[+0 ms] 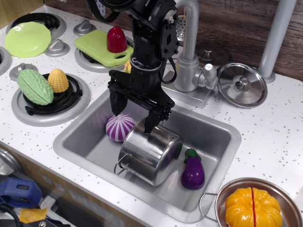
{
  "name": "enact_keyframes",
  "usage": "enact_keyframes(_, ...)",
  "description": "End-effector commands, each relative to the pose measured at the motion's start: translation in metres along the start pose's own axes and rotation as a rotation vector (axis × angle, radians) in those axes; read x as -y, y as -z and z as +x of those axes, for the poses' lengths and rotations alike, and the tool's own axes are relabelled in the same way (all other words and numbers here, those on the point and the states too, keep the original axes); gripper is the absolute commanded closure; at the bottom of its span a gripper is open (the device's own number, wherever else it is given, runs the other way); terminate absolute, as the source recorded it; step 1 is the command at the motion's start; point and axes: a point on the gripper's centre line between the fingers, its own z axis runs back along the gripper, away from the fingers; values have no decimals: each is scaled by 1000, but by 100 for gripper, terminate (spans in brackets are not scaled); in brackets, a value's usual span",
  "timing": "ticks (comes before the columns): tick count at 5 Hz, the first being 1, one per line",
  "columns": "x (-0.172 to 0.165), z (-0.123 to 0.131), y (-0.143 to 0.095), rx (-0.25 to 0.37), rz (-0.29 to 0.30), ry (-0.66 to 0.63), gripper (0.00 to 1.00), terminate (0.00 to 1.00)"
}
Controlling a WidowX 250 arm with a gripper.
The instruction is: Flip pot upright in sink
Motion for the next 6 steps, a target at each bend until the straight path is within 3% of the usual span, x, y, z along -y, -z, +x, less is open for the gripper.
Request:
enact_keyframes(1, 0, 0, 0, 0, 0, 0, 0, 0)
enact_keyframes(2, -5, 2, -3, -47, -156, -27, 0, 0)
enact_keyframes(3, -7, 2, -2, -5, -187, -14, 0, 0)
enact_keyframes(6, -2, -7, 22, 38, -554, -77, 0, 0)
